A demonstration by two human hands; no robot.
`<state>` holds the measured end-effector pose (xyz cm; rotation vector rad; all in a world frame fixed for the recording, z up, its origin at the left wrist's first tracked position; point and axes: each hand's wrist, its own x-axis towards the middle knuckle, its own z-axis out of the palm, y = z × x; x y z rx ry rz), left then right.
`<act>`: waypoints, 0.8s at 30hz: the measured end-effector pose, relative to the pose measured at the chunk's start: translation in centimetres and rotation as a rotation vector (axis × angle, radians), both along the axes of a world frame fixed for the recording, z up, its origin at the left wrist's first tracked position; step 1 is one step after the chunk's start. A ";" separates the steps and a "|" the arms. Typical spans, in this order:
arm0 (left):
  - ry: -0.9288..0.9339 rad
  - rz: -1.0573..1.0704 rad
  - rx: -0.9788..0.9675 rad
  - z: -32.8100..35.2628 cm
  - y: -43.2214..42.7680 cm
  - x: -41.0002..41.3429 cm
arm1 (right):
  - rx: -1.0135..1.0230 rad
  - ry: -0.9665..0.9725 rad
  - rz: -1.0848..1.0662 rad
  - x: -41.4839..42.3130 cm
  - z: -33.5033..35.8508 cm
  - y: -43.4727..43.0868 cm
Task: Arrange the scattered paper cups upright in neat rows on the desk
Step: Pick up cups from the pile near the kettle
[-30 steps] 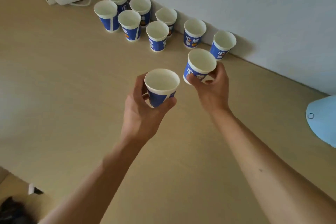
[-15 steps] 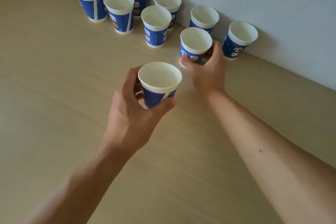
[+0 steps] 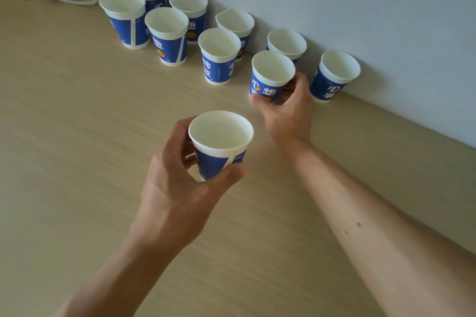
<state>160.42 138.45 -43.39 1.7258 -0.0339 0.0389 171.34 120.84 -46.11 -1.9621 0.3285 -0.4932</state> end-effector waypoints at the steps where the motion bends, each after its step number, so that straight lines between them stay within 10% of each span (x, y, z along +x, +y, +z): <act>1: 0.002 -0.002 -0.003 0.1 0.0 0.0 | 0.003 0.002 -0.002 0.0 -0.1 0.0; 10: 0.007 0.001 0.028 0.3 -0.7 0.4 | 0.036 0.058 -0.062 -2.9 -0.1 -1.4; 18: 0.036 -0.073 0.069 1.6 -3.7 2.4 | 0.031 0.148 0.548 -9.8 1.9 -5.0; 24: 0.026 -0.183 0.079 2.3 -7.3 2.8 | 0.039 0.082 0.469 -10.1 2.6 -5.6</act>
